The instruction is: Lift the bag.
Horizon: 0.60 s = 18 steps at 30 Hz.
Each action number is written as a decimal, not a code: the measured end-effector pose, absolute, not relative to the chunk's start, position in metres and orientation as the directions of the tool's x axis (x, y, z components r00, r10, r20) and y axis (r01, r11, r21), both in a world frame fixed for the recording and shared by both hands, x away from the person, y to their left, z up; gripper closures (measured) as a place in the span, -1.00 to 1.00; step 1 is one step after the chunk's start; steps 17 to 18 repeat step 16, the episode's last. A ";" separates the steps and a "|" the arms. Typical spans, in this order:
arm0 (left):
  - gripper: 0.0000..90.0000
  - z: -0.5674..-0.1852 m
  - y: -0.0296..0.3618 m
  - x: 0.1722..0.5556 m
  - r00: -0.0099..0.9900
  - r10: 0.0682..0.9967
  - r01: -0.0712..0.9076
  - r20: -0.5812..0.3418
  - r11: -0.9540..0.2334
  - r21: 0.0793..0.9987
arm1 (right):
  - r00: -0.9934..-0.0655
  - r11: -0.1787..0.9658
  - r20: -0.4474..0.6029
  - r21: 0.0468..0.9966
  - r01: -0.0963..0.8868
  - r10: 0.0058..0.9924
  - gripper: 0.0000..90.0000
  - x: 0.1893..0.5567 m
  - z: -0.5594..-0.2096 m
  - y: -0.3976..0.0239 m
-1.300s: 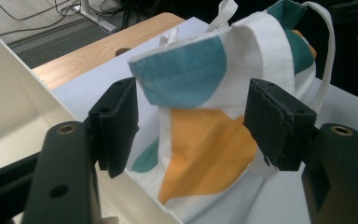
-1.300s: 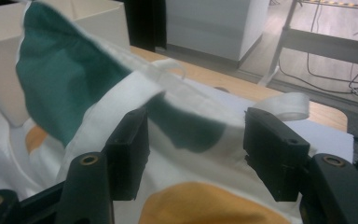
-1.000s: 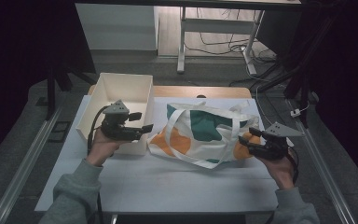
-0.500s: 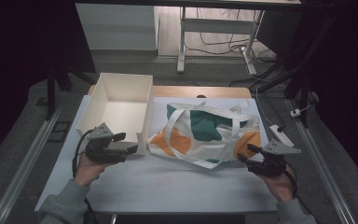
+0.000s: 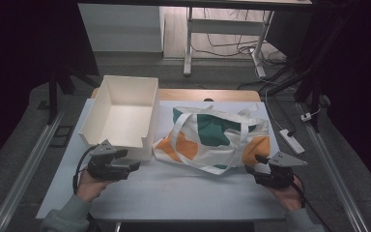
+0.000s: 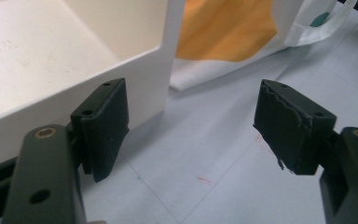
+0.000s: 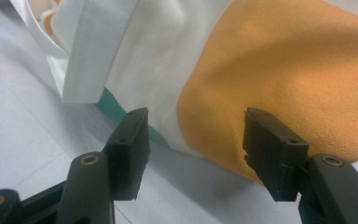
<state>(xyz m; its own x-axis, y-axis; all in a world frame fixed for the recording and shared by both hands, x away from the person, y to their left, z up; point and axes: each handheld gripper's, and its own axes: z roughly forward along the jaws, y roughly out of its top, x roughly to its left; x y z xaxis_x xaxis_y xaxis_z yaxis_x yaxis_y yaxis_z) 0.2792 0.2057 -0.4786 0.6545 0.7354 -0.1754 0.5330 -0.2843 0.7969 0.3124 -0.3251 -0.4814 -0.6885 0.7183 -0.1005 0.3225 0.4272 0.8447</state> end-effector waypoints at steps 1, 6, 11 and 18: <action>-0.41 -0.479 0.205 0.279 0.654 0.736 0.533 -0.174 -0.286 0.796 | -0.690 0.429 -0.102 0.844 0.321 0.717 -0.09 0.312 -0.481 -0.325; -0.41 -0.480 0.204 0.280 0.654 0.736 0.535 -0.173 -0.289 0.794 | -0.688 0.427 -0.102 0.846 0.320 0.718 -0.09 0.312 -0.481 -0.326; -0.41 -0.480 0.206 0.279 0.650 0.740 0.532 -0.174 -0.280 0.799 | -0.691 0.429 -0.100 0.844 0.322 0.716 -0.10 0.312 -0.481 -0.325; -0.41 -0.480 0.206 0.279 0.649 0.740 0.532 -0.174 -0.279 0.799 | -0.697 0.444 -0.111 0.838 0.317 0.708 -0.12 0.312 -0.482 -0.322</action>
